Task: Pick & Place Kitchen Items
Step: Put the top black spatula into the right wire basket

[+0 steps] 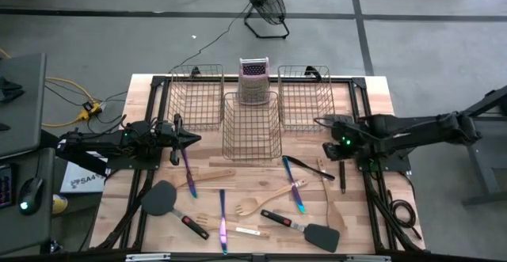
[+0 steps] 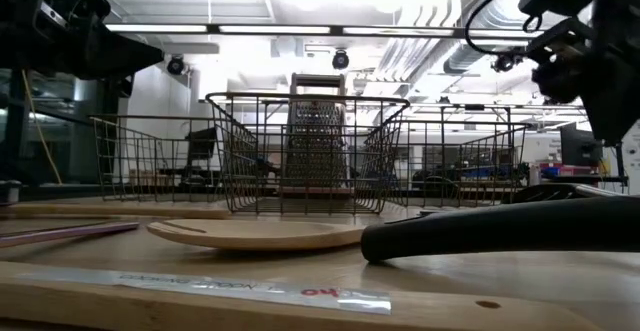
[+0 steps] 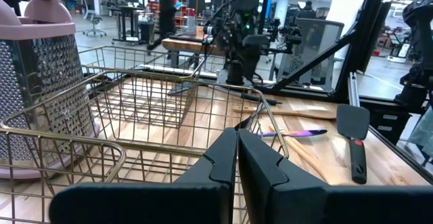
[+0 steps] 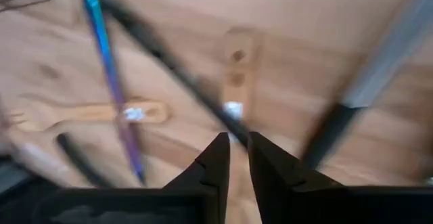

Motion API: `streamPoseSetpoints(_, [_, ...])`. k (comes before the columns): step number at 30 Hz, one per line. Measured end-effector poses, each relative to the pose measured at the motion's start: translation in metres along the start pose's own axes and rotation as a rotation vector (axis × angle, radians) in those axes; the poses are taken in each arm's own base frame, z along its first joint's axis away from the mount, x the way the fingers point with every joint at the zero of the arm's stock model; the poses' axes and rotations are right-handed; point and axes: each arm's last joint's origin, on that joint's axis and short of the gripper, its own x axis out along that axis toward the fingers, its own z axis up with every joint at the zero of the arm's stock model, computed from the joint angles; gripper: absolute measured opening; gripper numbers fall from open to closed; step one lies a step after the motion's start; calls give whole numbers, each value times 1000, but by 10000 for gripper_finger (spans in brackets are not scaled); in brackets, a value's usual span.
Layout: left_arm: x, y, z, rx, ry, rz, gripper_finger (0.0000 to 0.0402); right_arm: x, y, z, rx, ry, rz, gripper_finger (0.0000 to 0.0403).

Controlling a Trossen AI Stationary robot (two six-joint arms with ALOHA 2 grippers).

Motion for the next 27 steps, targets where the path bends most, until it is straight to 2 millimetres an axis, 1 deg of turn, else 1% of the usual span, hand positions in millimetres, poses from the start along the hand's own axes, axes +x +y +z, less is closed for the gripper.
streamPoseSetpoints(3, [0, 0, 0, 0, 0, 0, 15, -13, 1, 4, -22, -62, -103, 31])
streamPoseSetpoints(6, [0, 0, 0, 0, 0, 0, 15, -17, 3, 9, -56, -89, -174, 24])
streamPoseSetpoints(14, [0, 0, 0, 0, 0, 0, 15, -10, 5, 22, -164, -101, -288, 20])
streamPoseSetpoints(22, [0, 0, 0, 0, 0, 0, 15, 0, 7, 30, -154, -112, -377, 21])
streamPoseSetpoints(27, [0, 0, 0, 0, 0, -1, 15, 3, 8, 33, -158, -149, -428, 21])
